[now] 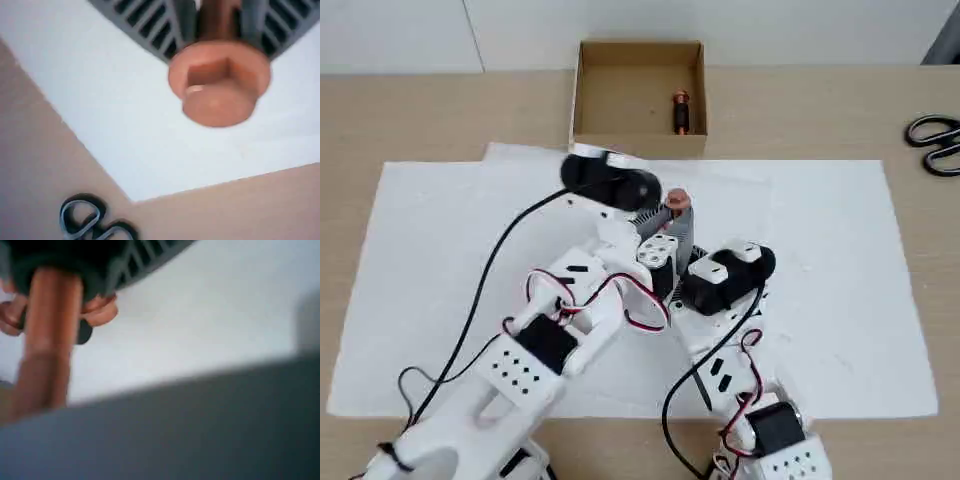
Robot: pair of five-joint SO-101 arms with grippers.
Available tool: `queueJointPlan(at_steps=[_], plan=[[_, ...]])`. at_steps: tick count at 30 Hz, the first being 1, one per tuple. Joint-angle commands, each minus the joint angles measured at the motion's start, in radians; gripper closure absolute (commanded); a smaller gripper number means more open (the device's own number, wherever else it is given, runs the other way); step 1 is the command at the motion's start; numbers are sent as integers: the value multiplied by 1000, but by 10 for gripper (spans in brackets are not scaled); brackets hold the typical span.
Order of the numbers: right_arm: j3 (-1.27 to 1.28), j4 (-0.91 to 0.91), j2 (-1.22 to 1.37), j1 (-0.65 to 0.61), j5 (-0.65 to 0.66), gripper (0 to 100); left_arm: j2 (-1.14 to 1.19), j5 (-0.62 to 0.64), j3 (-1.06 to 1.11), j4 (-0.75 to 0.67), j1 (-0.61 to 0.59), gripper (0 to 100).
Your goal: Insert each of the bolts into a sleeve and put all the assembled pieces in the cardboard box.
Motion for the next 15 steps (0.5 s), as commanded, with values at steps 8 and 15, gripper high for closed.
queueJointPlan(at_steps=[8,15], plan=[[8,-19,-21,-4,8,995,12,6,-62,18,-3,994],[8,-19,-21,-4,8,995,9,9,-70,104,0,994]])
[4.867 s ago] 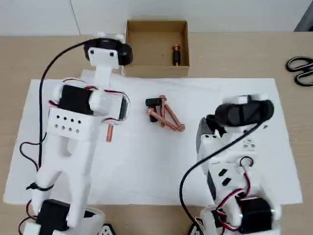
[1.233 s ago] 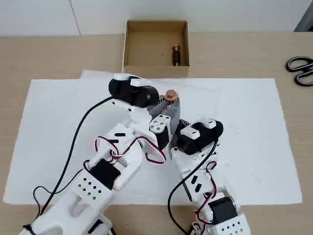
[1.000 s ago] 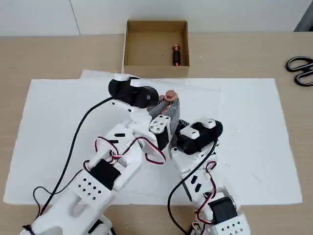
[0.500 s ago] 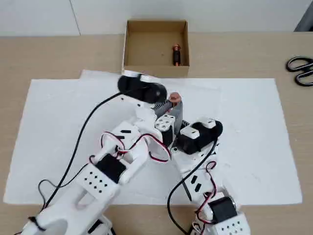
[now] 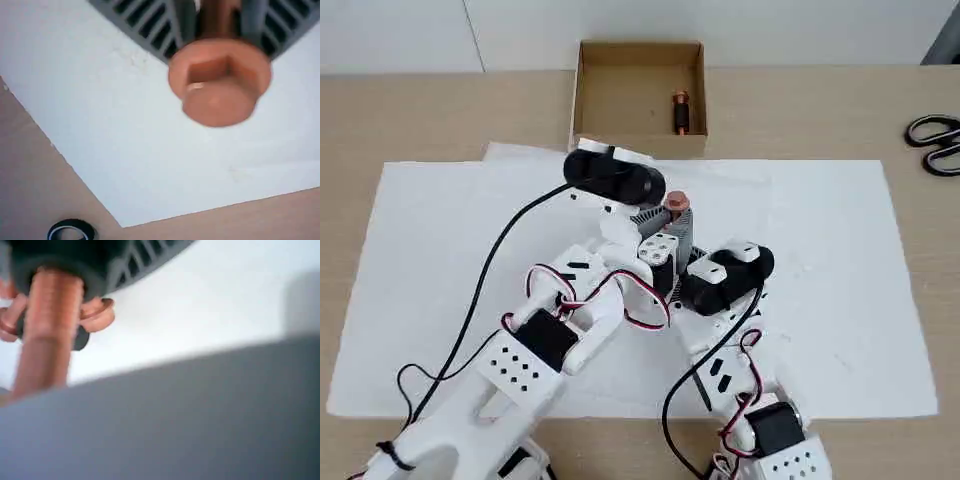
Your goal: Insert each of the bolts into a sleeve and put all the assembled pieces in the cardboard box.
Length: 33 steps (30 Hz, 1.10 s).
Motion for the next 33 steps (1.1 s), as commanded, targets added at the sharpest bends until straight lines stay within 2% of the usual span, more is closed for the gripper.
queueJointPlan(at_steps=[1,5,11,20,27,33], plan=[[8,-19,-21,-2,8,995,-3,9,-31,25,0,994],[8,-19,-21,-2,8,995,-5,9,-31,25,0,981],[8,-19,-21,-2,8,995,-5,55,-36,61,0,863],[8,-19,-21,-2,8,995,-5,63,-64,110,0,855],[8,-19,-21,-2,8,995,-5,64,-148,292,2,762],[8,-19,-21,-2,8,995,-5,58,-205,416,-6,755]])
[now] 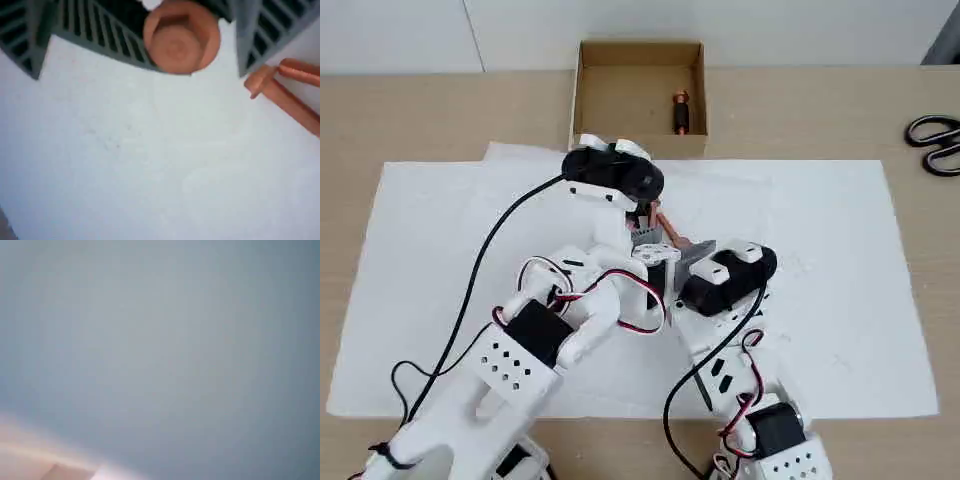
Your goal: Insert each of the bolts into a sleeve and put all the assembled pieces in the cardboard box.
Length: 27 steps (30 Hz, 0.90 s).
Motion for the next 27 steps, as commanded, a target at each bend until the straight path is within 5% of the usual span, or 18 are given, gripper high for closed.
queueJointPlan(at_steps=[1,16,22,27], plan=[[8,-19,-19,-2,6,995,-6,0,-61,55,-12,755],[-40,-18,-8,99,29,996,-5,-121,-186,385,-540,754],[-245,-19,82,125,124,996,-2,-129,-186,480,-600,754],[-497,-47,415,128,144,996,-5,-288,-162,479,-606,754]])
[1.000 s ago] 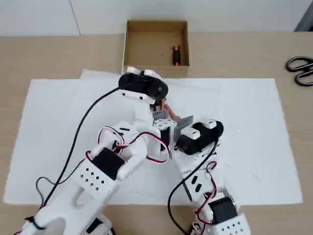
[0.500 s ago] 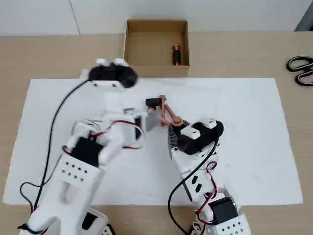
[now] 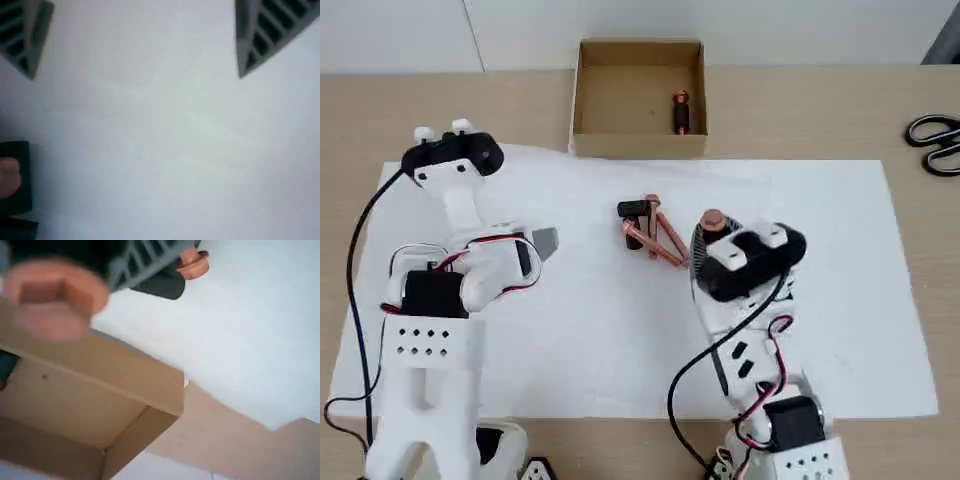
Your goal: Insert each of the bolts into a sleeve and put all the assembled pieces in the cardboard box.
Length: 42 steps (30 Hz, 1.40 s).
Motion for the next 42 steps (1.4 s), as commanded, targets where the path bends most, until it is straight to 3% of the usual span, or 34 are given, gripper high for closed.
queueJointPlan(at_steps=[1,7,20,31,42], plan=[[-256,-70,252,12,12,996,-5,-109,-16,0,-6,755],[-628,-170,736,64,12,995,-5,-137,5,0,-6,755],[-1436,-174,1661,119,5,995,-3,-138,7,2,-6,755],[-1998,-176,2213,114,3,995,0,-138,8,2,-6,755],[-2303,-176,2536,101,3,995,2,-138,8,2,-6,755]])
